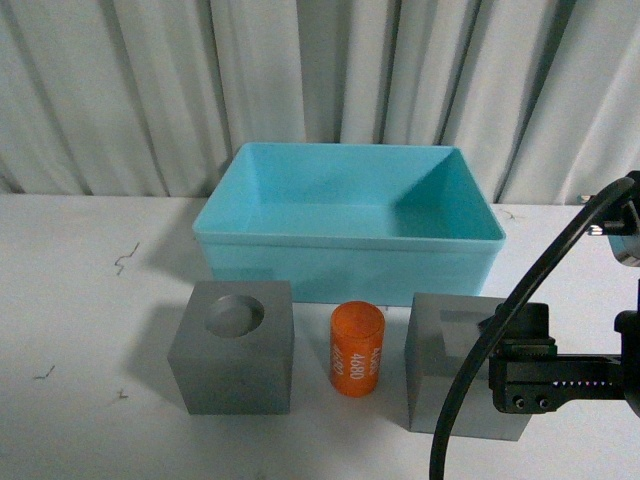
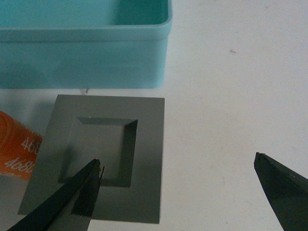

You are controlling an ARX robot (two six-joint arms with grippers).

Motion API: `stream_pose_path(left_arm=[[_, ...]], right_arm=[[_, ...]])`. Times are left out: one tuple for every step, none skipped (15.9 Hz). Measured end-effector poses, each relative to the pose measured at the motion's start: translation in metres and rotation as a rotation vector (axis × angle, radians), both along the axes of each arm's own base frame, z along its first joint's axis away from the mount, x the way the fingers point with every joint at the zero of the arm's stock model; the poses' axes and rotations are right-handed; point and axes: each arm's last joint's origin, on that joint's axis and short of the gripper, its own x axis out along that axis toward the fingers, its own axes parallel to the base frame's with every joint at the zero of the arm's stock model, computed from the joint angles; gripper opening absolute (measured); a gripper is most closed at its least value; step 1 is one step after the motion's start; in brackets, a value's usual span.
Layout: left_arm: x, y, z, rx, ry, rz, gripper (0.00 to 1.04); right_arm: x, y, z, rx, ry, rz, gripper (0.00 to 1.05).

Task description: Place gray and orange parts in blue box

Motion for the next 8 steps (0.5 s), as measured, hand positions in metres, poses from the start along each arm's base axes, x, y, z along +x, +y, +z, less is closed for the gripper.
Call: stream_pose_path(left_arm=[[0.000,0.000,0.000,0.000,0.000,0.000,0.98],[0.000,0.000,0.000,0.000,0.000,0.000,0.98],[0.000,0.000,0.000,0.000,0.000,0.000,0.98],[0.000,0.000,0.000,0.000,0.000,0.000,0.98],[0.000,0.000,0.000,0.000,0.000,0.000,0.98],[0.000,0.000,0.000,0.000,0.000,0.000,0.98],[0.000,0.000,0.000,0.000,0.000,0.000,0.98],[0.000,0.000,0.000,0.000,0.000,0.000,0.98]], right_arm=[[0.004,0.002,0.000,0.006,-0.010,0.001,0.98],[0.010,0.003,0.001,0.011,-0.018,0.001,0.98],[0.015,0.004,0.000,0.016,-0.024,0.000,0.98],[0.019,0.005,-0.004,0.014,-0.017,-0.001,0.98],[0.021,0.005,-0.011,0.007,0.004,-0.002,0.98],[0.022,0.005,-0.015,0.003,0.014,-0.003,0.98],[0.024,0.006,-0.017,0.004,0.018,-0.005,0.98],[0.027,0.008,-0.019,0.012,0.012,-0.007,0.98]])
